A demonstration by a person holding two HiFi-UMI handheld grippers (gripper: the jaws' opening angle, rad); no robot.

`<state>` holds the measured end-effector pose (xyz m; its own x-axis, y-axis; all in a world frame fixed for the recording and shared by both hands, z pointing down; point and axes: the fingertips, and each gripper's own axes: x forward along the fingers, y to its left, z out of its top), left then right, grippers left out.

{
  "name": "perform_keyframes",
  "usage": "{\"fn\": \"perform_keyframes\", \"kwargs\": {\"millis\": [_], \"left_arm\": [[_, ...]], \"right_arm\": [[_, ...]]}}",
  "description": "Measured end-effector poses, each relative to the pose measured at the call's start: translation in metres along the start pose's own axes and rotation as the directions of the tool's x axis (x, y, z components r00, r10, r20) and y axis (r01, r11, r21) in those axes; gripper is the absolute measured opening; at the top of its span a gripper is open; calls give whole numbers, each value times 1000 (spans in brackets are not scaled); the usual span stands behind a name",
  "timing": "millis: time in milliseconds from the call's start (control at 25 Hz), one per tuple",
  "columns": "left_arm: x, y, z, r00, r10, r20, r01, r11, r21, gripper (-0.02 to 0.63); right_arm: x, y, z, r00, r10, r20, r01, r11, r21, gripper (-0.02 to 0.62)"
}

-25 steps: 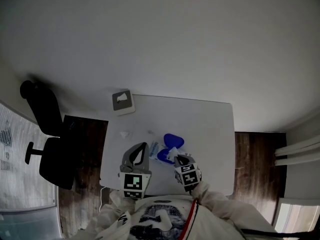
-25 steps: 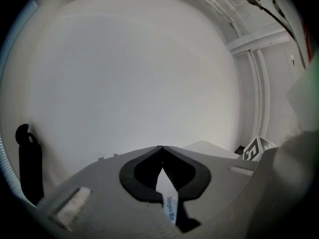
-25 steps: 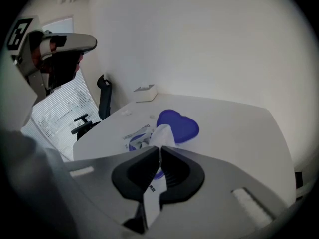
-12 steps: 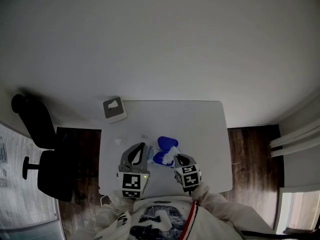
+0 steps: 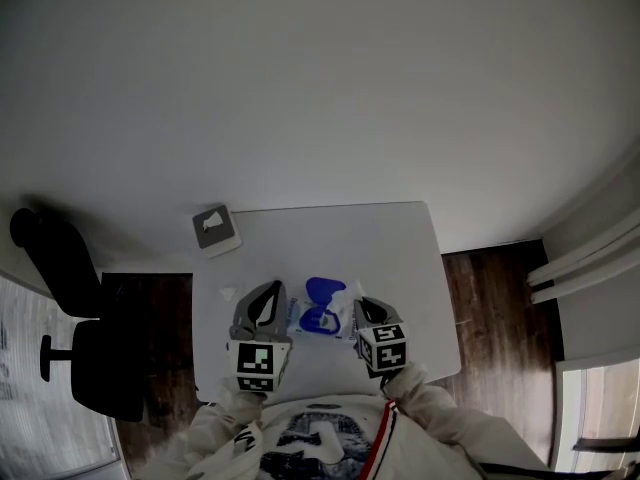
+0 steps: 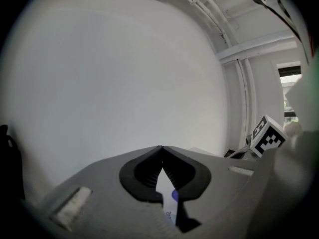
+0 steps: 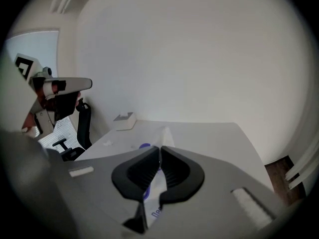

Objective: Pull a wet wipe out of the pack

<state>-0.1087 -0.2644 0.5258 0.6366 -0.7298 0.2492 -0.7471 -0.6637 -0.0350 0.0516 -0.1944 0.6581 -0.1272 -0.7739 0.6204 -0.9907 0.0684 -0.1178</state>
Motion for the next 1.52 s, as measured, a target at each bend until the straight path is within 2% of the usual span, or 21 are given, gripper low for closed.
{"fn": "perform_keyframes", "kwargs": {"millis": [360, 840, 1120, 1520], "left_arm": [[-1, 14, 15, 999, -12, 41, 12, 1000, 17, 5], [-8, 27, 41, 993, -31, 110, 28, 999, 23, 5], [-16, 24, 44, 991, -48, 121, 46, 999, 18, 5], [-27, 14, 41, 991, -18, 132, 18, 1000, 1, 5]], "right_arm": [[-27, -5, 57, 988, -51, 143, 46, 998, 37, 12], [-82, 9, 132, 929, -91, 358, 76, 995, 58, 11], [-111, 16, 149, 890, -111, 442, 91, 994, 64, 9], [-133, 26, 155, 875, -86, 477, 93, 996, 9, 9]]}}
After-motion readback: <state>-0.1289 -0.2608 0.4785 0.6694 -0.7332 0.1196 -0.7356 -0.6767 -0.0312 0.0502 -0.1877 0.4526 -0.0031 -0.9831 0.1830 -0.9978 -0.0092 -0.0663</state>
